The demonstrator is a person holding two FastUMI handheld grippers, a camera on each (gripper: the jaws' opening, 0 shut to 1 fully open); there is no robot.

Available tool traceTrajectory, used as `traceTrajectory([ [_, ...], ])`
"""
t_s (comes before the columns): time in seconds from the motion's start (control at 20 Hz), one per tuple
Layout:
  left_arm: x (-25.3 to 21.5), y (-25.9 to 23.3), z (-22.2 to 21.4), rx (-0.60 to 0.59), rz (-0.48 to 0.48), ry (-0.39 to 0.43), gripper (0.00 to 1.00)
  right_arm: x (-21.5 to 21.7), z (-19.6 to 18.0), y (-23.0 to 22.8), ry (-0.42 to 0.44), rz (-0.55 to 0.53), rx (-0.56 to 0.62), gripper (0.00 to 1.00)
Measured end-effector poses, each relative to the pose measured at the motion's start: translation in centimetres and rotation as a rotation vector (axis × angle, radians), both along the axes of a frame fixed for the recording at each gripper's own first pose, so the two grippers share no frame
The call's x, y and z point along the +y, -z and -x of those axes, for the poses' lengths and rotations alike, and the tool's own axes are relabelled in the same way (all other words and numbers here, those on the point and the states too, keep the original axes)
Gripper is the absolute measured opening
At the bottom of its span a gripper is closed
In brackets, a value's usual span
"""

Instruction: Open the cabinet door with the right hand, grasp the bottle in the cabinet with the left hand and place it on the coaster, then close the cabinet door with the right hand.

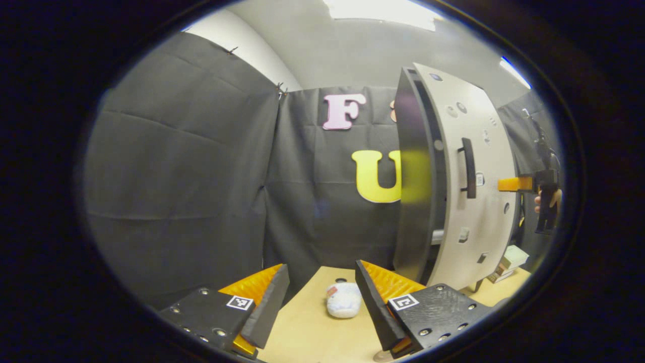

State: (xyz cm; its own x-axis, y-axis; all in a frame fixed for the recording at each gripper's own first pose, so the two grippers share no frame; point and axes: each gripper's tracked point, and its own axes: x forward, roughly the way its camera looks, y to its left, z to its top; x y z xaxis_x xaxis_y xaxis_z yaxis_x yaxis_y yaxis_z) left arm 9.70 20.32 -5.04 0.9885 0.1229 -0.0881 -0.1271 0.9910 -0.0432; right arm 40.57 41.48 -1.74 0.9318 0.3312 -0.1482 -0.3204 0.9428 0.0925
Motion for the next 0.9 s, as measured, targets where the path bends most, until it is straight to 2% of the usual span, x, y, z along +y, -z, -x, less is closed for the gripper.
traceTrajectory([
  [0.25, -7.0, -2.3, 0.0, -0.026, -0.006, 0.059, 0.8, -5.6, 4.2, -1.9, 0.002, 0.061, -0.052, 0.96],
  [0.4, -11.2, -3.6, -0.4, -0.041, 0.018, 0.091, 0.82, -9.0, 6.5, -2.6, 0.003, 0.052, -0.063, 0.96],
  [0.75, -20.1, -6.5, 0.2, -0.068, -0.009, 0.152, 0.82, -18.2, 10.3, -2.0, 0.071, 0.045, -0.047, 0.96],
  [0.8, -21.2, -6.7, 0.4, -0.069, -0.013, 0.156, 0.84, -19.4, 10.7, -1.8, 0.081, 0.043, -0.045, 0.91],
  [0.85, -22.1, -6.9, 0.6, -0.07, -0.016, 0.16, 0.8, -20.7, 11.1, -1.6, 0.092, 0.041, -0.043, 0.96],
  [0.9, -23.0, -7.1, 1.0, -0.069, -0.018, 0.161, 0.8, -22.0, 11.5, -1.4, 0.103, 0.039, -0.042, 0.96],
])
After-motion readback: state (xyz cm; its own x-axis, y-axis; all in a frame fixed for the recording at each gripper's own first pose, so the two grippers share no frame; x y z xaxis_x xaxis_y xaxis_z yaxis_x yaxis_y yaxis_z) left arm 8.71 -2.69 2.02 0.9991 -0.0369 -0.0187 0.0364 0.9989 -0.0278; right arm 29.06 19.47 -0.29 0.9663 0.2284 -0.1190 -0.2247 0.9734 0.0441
